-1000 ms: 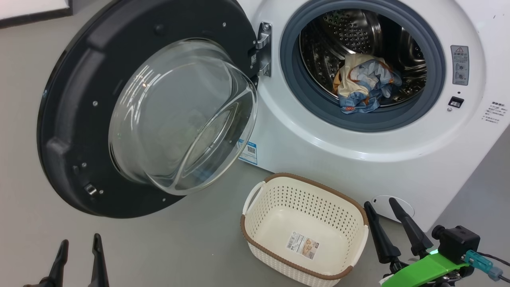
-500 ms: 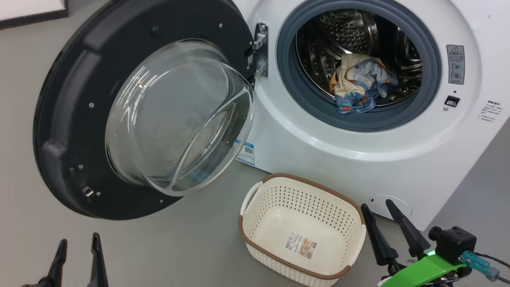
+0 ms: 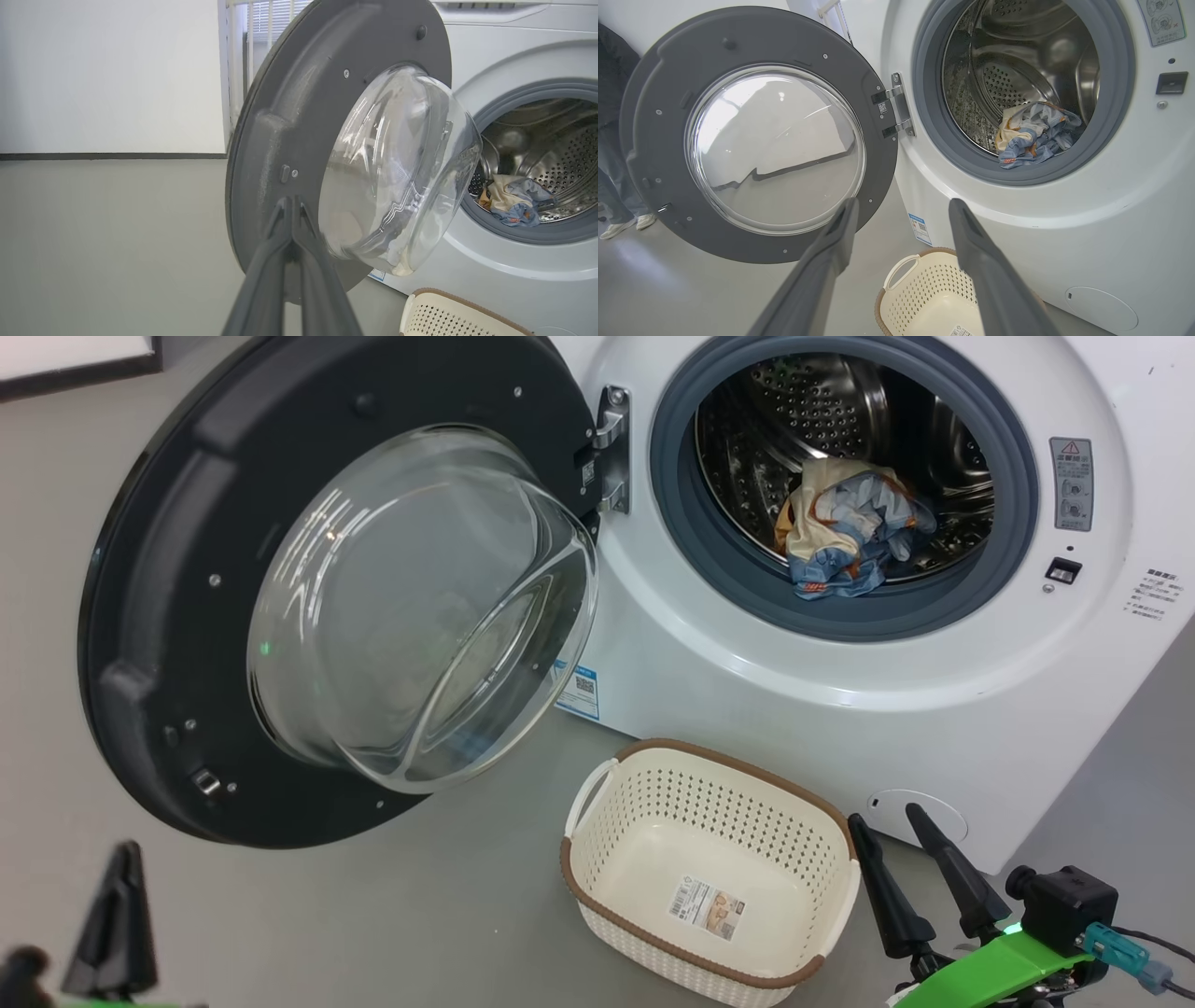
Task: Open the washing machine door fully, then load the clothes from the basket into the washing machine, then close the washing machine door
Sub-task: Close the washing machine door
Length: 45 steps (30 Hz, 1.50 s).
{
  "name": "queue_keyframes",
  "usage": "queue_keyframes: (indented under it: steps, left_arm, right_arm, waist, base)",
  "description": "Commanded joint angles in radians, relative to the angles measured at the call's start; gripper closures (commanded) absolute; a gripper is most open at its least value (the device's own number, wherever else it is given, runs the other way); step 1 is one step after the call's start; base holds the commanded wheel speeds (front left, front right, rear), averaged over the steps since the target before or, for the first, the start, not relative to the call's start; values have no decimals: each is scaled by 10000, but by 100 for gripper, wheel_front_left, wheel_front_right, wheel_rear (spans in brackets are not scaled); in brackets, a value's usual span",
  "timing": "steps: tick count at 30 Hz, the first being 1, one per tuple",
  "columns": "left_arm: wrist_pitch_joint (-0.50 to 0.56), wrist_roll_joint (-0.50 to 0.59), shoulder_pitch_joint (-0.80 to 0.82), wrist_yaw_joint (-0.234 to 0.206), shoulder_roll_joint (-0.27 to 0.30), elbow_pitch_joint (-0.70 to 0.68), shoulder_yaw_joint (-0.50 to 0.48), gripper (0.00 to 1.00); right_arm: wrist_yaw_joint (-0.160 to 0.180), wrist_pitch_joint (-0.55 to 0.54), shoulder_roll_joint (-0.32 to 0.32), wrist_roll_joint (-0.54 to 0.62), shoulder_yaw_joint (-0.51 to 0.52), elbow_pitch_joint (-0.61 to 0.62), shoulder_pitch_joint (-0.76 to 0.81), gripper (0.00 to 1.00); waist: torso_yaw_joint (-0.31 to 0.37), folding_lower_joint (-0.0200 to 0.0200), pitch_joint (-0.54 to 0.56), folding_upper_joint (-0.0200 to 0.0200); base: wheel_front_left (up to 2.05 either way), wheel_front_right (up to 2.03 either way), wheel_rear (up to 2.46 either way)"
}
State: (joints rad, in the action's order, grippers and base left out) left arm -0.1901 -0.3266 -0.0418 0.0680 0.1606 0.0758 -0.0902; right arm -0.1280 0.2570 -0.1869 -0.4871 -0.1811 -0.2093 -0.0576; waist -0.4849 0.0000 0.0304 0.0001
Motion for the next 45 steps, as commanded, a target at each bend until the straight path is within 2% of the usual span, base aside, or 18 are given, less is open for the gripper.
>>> queue_keyframes:
  steps: [1, 8, 13, 17, 24, 33, 39, 45]
  left_arm:
    - [122, -280, 728, 87, 295, -474, -466, 100]
    - [1660, -1518, 1966, 357, 1382, -1962, -981, 100]
    - [2965, -3029, 3461, 473, 2169, -1764, -1394, 100]
    - [4110, -4780, 4866, 303, 2350, -694, -2002, 100]
    - [5999, -6837, 6928, -545, 2769, 1825, -2739, 100]
    - [6572, -7732, 8675, -1328, 3142, 5228, -3332, 100]
    - [6707, -7968, 9201, -1448, 3396, 6743, -3523, 100]
    - [6918, -8098, 9509, -1455, 3586, 7619, -3575, 100]
  right_arm:
    - [-27, 48, -86, -42, -207, 215, -63, 0]
    - [-27, 48, -33, -47, -173, 214, -55, 0]
    - [-27, 48, -8, -59, -223, 208, -122, 0]
    - [-27, 48, 7, -70, -270, 195, -141, 0]
    - [-27, 48, 11, -73, -276, 187, -178, 0]
    - [-27, 48, -4, -59, -407, 144, -380, 0]
    - [-27, 48, -75, -42, -402, 126, -520, 0]
    - [-27, 48, -94, -33, -403, 121, -595, 0]
  waist:
    - [-20, 0, -12, -1]
    - [-55, 0, -34, -1]
    - [-14, 0, -60, -1]
    - [45, 0, -83, -1]
    - [262, 0, -155, -1]
    - [674, 0, -415, -1]
    - [1011, 0, -617, -1]
    - [1222, 0, -731, -1]
  base:
    - [0, 0, 0]
    - [0, 0, 0]
    - [0, 0, 0]
    - [0, 0, 0]
    - [0, 0, 0]
    - [0, 0, 0]
    - [0, 0, 0]
    - [0, 0, 0]
